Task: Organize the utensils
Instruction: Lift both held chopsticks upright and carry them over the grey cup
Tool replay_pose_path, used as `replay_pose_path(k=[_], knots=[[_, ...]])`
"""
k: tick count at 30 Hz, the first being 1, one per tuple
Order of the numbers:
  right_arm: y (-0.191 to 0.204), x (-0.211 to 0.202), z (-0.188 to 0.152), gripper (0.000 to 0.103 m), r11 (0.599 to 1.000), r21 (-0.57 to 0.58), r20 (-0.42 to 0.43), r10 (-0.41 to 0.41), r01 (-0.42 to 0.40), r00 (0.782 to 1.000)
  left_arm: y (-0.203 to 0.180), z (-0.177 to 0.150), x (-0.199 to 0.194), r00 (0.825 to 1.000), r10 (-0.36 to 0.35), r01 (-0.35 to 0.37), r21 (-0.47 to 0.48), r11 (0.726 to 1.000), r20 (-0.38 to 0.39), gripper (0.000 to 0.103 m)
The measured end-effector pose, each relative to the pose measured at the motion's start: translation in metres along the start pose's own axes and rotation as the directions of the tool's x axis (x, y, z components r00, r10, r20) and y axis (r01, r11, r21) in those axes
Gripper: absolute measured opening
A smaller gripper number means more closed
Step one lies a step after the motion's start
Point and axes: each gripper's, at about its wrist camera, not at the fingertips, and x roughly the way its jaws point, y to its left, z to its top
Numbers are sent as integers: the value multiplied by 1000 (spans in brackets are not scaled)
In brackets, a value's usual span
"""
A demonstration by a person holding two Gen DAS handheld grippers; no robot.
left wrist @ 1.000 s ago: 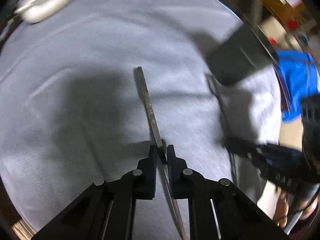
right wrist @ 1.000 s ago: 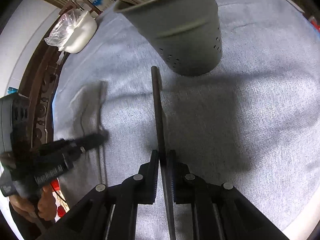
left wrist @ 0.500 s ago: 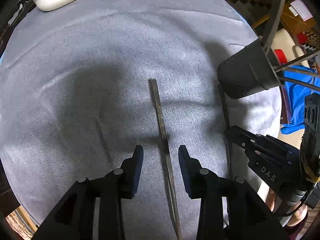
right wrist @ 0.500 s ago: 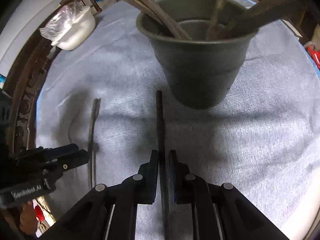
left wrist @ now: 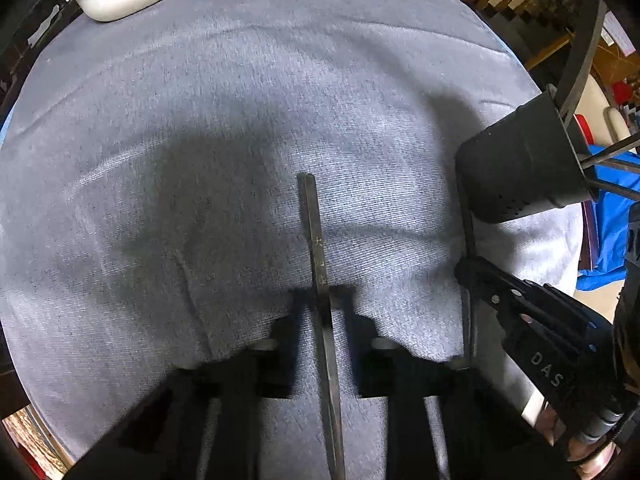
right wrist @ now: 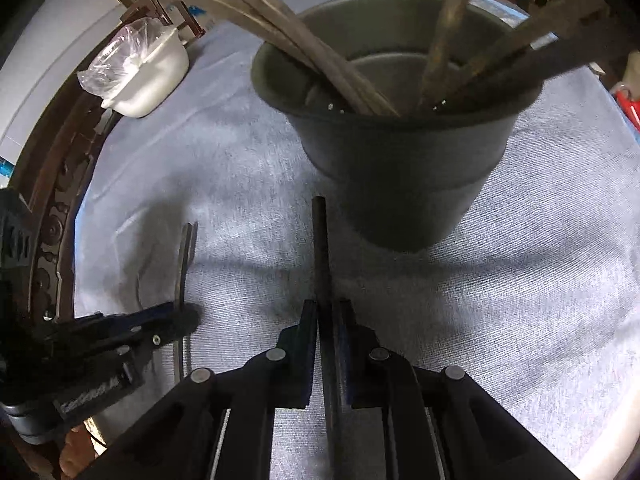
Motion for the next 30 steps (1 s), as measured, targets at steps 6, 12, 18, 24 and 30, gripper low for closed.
replay_pose_path(k=[6, 12, 18, 24, 30], knots=[[1, -23, -12, 9, 998, -32, 69, 65, -63, 996, -2, -11, -16, 997, -4, 4, 2, 1000, 72, 7], [15, -70, -23, 9, 984, -130, 191, 143, -120, 971, -8, -28, -71, 978, -32, 32, 4, 999, 208, 5], [14, -108, -29, 9, 980, -174, 255, 144, -101, 956, -12, -28, -119, 942, -22, 11, 34, 999, 336, 5], [4, -77, -26, 11, 980, -81, 101, 187, -179, 977, 5, -24, -106, 951, -33, 37, -7, 999, 307, 6], [19, -42, -21, 12, 987, -104, 8, 123, -121, 992, 3, -30, -125, 943, -82, 84, 8, 996, 321, 5]])
